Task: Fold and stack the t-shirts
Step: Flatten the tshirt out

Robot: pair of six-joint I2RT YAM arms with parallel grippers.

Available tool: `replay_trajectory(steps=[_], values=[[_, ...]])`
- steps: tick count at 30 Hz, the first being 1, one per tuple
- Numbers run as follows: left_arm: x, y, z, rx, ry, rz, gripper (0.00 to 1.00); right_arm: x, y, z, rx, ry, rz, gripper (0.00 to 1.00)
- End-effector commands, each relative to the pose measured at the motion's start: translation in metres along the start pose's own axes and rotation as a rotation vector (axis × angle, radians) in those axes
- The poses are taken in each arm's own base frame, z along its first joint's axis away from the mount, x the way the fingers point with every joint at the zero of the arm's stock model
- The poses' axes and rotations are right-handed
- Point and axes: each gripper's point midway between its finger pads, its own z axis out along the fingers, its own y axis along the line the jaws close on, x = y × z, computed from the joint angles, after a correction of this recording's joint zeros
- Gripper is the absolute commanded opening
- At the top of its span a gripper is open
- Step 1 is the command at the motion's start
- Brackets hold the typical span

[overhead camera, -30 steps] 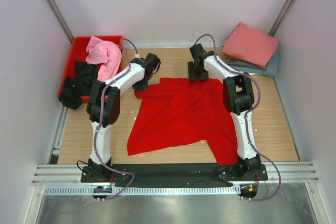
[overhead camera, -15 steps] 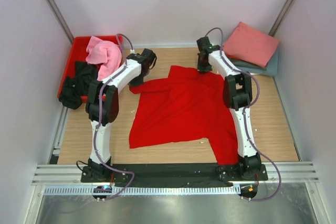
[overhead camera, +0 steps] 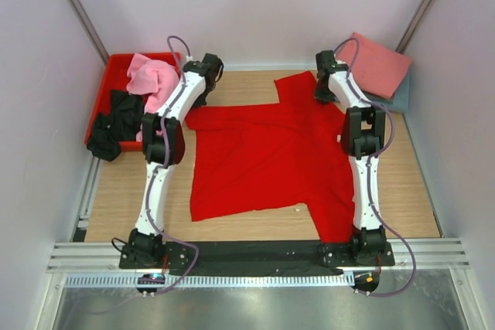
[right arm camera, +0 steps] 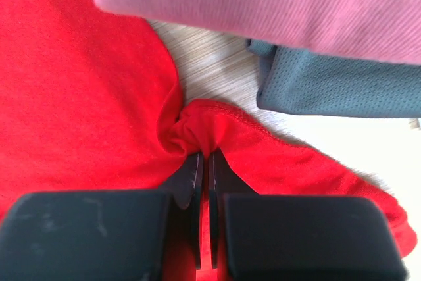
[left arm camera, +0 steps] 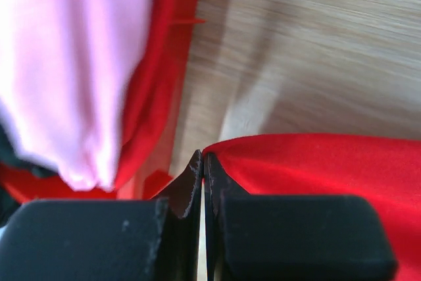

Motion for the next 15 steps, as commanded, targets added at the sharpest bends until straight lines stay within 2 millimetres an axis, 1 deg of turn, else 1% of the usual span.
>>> replay_trajectory(steps=[1, 2, 3, 4, 5, 6, 7, 8, 9, 10, 11, 12, 13, 14, 15], values=[[0.005, 0.019, 0.009, -0.049, 0.061, 0.067, 0.00, 0.008, 0.014, 0.006, -0.032, 0.016, 0.043, 0.06], [0.005, 0.017, 0.010, -0.033, 0.068, 0.058, 0.10, 0.009, 0.017, 0.004, -0.050, 0.024, 0.044, 0.19], [0.004, 0.019, 0.006, -0.026, 0.070, 0.048, 0.19, 0.009, 0.022, 0.000, -0.075, 0.028, 0.047, 0.48], [0.004, 0.017, 0.001, -0.006, 0.069, 0.039, 0.32, 0.010, 0.023, -0.001, -0.086, 0.027, 0.047, 0.62], [0.002, 0.017, -0.007, 0.013, 0.061, 0.020, 0.62, 0.007, 0.024, -0.006, -0.095, 0.017, 0.049, 0.72], [-0.001, 0.015, -0.023, 0.041, 0.028, 0.007, 0.71, 0.005, 0.025, -0.009, -0.103, 0.009, 0.048, 0.82], [-0.005, 0.017, -0.035, 0.054, 0.001, -0.003, 0.79, -0.001, 0.027, -0.022, -0.126, -0.015, 0.050, 0.85], [-0.002, 0.009, -0.045, 0.064, -0.021, 0.012, 0.89, -0.006, 0.028, -0.029, -0.136, -0.029, 0.052, 0.87], [-0.011, 0.020, -0.069, 0.070, -0.073, -0.016, 0.91, -0.010, 0.029, -0.038, -0.145, -0.045, 0.045, 0.89], [-0.012, 0.023, -0.079, 0.073, -0.088, -0.026, 0.92, -0.020, 0.029, -0.055, -0.157, -0.073, 0.048, 0.90], [-0.013, 0.025, -0.090, 0.079, -0.101, -0.033, 0.93, -0.025, 0.029, -0.066, -0.167, -0.087, 0.046, 0.91], [-0.009, 0.026, -0.104, 0.091, -0.104, -0.042, 0.93, -0.029, 0.030, -0.077, -0.175, -0.099, 0.043, 0.91], [-0.010, 0.034, -0.123, 0.107, -0.130, -0.063, 0.94, -0.036, 0.027, -0.098, -0.187, -0.119, 0.040, 0.92], [0.001, 0.032, -0.131, 0.110, -0.127, -0.044, 0.93, -0.039, 0.027, -0.109, -0.189, -0.136, 0.036, 0.93], [0.006, 0.031, -0.139, 0.123, -0.134, -0.055, 0.93, -0.038, 0.026, -0.118, -0.191, -0.144, 0.027, 0.93]])
